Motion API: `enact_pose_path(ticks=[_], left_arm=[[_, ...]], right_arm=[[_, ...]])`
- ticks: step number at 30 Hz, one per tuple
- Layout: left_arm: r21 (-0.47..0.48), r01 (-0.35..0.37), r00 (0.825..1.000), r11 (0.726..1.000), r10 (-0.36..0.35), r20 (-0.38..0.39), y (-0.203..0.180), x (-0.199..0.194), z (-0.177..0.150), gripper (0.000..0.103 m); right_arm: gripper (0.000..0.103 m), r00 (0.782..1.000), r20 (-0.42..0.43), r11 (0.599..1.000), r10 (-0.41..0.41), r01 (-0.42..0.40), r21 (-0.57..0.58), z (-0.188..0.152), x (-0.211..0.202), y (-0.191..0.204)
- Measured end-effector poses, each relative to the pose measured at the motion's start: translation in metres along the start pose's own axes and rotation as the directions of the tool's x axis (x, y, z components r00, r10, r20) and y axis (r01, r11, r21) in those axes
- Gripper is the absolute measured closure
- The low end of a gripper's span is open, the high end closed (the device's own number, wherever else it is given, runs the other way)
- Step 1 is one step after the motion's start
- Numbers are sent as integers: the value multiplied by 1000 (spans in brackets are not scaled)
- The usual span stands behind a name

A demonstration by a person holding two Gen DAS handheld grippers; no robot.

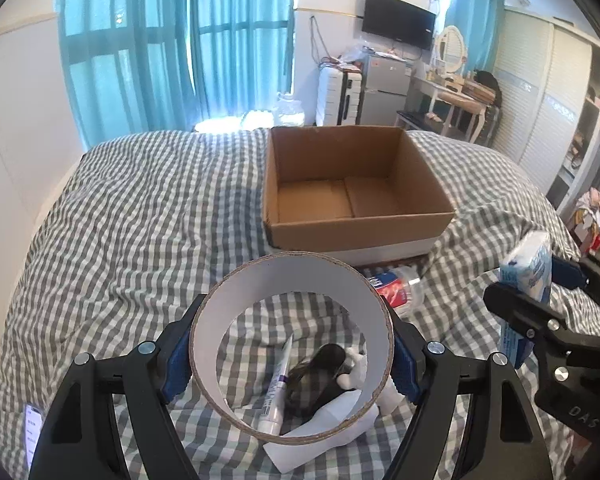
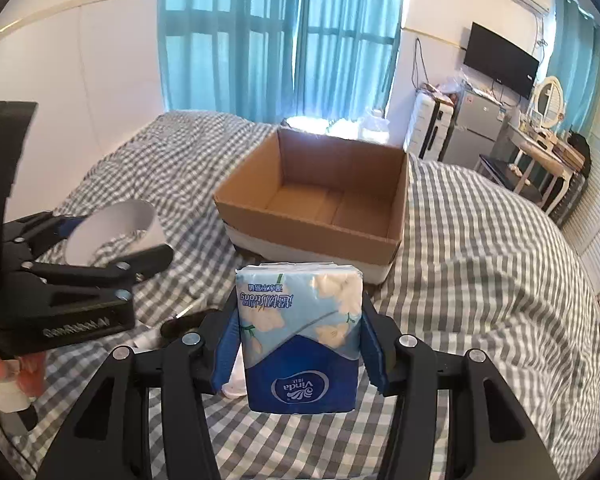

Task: Organize objects
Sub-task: 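Carry the tape roll and tissue pack into the box and open both tools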

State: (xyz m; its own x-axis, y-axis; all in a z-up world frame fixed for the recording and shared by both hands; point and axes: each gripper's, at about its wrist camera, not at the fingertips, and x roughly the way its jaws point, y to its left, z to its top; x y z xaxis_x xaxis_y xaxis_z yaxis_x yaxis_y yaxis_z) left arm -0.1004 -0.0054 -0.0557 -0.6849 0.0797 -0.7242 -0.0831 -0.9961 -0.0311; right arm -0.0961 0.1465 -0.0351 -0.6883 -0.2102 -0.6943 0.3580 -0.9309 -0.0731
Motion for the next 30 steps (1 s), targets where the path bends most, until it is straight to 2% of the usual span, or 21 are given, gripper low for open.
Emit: enact_pose_path(ticks=[4,12,20,30], left_arm=[[-2,27,1000,1000,-27,-5,-1,0,11,23],[24,17,1000,1000,-17,7,-7,12,42,23],[17,15,1000,1000,-16,18,-7,38,82,23],[65,20,999,998,-23,44,-13,85,120,23]], right_arm=[[51,999,21,1000,27,-27,4,14,-8,-3],[51,998,55,999,39,-40,13,43,-6,-16],[51,995,79,997,52,-56,49,81,17,-44],[51,997,63,996,35,-40,78,131,69,-82]])
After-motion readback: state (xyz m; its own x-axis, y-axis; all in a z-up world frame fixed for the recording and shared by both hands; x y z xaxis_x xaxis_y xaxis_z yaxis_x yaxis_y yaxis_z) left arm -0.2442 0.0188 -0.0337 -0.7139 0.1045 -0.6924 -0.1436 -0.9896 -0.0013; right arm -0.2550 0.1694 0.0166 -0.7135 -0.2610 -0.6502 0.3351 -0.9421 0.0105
